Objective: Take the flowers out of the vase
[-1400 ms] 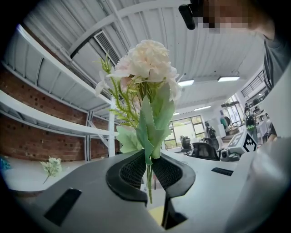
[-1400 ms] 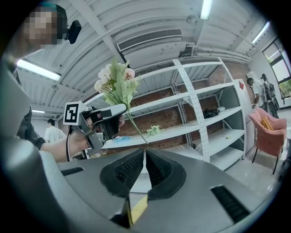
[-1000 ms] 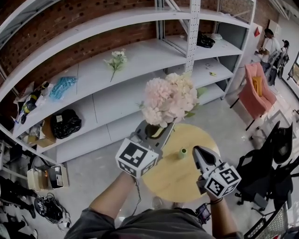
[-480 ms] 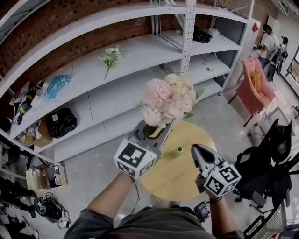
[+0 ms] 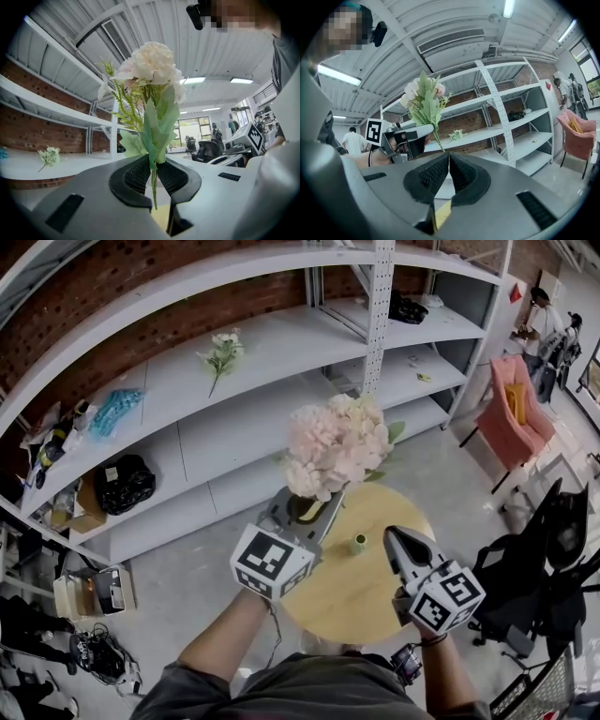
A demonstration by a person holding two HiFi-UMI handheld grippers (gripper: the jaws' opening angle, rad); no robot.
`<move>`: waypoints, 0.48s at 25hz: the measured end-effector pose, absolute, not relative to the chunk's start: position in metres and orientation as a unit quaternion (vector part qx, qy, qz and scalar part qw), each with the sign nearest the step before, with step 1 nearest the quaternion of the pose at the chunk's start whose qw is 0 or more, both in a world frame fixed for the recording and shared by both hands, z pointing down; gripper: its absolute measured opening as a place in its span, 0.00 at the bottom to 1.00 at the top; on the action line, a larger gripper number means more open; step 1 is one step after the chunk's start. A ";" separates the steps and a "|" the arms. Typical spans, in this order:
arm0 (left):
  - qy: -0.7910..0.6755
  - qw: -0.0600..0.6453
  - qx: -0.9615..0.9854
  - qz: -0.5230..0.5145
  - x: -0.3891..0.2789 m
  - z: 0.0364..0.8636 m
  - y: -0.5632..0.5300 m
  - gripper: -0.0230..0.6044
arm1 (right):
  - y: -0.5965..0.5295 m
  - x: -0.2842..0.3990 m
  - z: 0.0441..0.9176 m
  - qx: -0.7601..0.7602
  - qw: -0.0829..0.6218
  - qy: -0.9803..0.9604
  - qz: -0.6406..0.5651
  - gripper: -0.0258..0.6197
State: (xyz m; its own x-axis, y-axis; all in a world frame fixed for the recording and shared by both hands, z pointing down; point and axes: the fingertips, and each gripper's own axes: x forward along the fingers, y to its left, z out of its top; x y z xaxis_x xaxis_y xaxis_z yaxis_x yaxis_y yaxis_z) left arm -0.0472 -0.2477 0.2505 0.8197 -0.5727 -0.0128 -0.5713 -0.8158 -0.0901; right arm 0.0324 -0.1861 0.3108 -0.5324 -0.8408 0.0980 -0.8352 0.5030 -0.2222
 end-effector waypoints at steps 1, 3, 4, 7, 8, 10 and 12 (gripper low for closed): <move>0.301 0.045 -0.952 -0.008 -0.047 0.251 -0.247 0.11 | -0.186 0.032 0.310 -0.483 0.011 0.867 -0.120 0.06; 0.302 0.046 -0.952 -0.011 -0.046 0.253 -0.247 0.11 | -0.186 0.032 0.309 -0.482 0.012 0.868 -0.118 0.06; 0.302 0.046 -0.952 -0.013 -0.046 0.255 -0.247 0.11 | -0.186 0.032 0.309 -0.482 0.012 0.868 -0.117 0.06; 0.304 0.042 -0.952 -0.018 -0.047 0.261 -0.247 0.11 | -0.185 0.029 0.310 -0.481 0.010 0.869 -0.118 0.06; 0.304 0.041 -0.951 -0.019 -0.048 0.263 -0.247 0.11 | -0.185 0.029 0.310 -0.481 0.010 0.869 -0.119 0.06; 0.304 0.040 -0.951 -0.021 -0.048 0.265 -0.246 0.11 | -0.184 0.030 0.311 -0.481 0.010 0.868 -0.121 0.06; 0.304 0.039 -0.952 -0.022 -0.048 0.265 -0.245 0.11 | -0.184 0.030 0.312 -0.482 0.011 0.867 -0.122 0.06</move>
